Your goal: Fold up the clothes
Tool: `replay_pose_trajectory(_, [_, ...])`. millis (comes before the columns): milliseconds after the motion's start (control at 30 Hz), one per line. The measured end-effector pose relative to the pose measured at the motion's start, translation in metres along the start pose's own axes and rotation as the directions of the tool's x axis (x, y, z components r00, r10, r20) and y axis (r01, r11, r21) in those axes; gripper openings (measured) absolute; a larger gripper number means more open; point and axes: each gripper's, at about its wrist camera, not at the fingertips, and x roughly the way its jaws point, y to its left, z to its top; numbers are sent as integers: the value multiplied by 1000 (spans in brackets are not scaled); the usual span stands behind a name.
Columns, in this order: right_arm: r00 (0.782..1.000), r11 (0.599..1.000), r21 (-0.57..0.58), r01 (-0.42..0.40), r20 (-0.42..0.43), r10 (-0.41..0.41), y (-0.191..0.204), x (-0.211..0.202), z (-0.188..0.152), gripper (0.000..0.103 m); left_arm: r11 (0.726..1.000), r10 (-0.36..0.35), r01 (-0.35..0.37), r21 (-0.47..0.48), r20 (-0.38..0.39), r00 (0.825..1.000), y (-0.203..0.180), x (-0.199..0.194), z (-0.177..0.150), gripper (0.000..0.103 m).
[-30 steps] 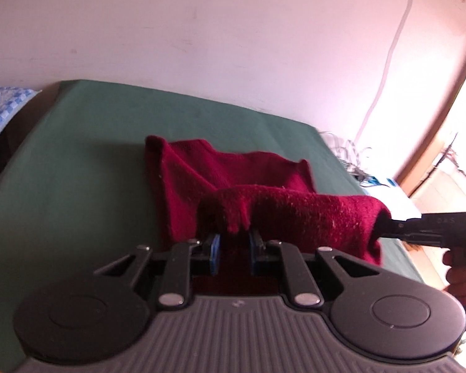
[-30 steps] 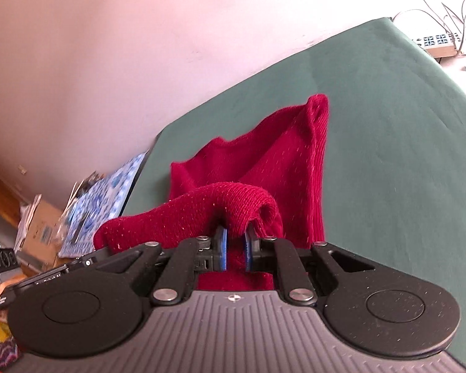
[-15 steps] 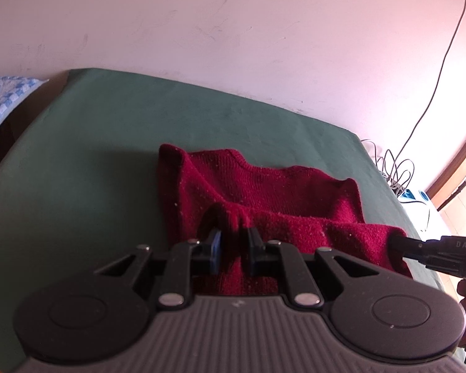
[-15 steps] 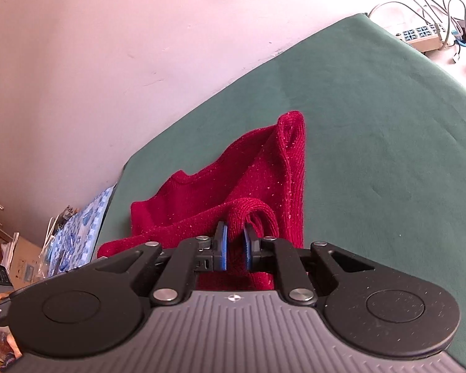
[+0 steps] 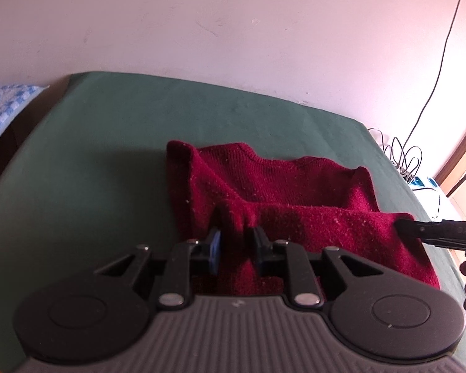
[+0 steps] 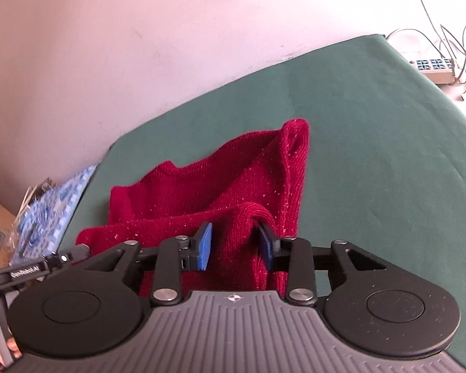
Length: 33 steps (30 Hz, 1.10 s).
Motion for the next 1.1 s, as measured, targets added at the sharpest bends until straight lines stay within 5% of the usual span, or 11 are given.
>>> replay_pose_trajectory(267, [1000, 1000, -24, 10, -24, -10, 2, 14, -4, 34, 1000, -5, 6, 18, -25, 1000, -5, 15, -3, 25])
replay_pose_trajectory(367, [1000, 999, -46, -2, -25, 1, 5, 15, -4, 21, 1000, -5, 5, 13, -15, 1000, -7, 12, -4, 9])
replay_pose_trajectory(433, [1000, 997, -71, -9, -15, 8, 10, 12, -4, 18, 1000, 5, -5, 26, 3, 1000, -9, 3, -6, 7])
replay_pose_trajectory(600, [994, 989, -100, -108, 12, 110, 18, -1, -1, 17, 999, 13, -14, 30, 39, 999, -8, -33, -13, 7])
replay_pose_trajectory(900, [998, 999, -1, 49, 34, -49, 10, 17, -11, 17, 996, 61, -61, 67, 5, 998, -5, 8, -9, 8])
replay_pose_trajectory(1100, [996, 997, -4, 74, 41, -74, 5, 15, -16, 18, 992, 70, -71, 101, 9, 998, -3, 14, -14, 11])
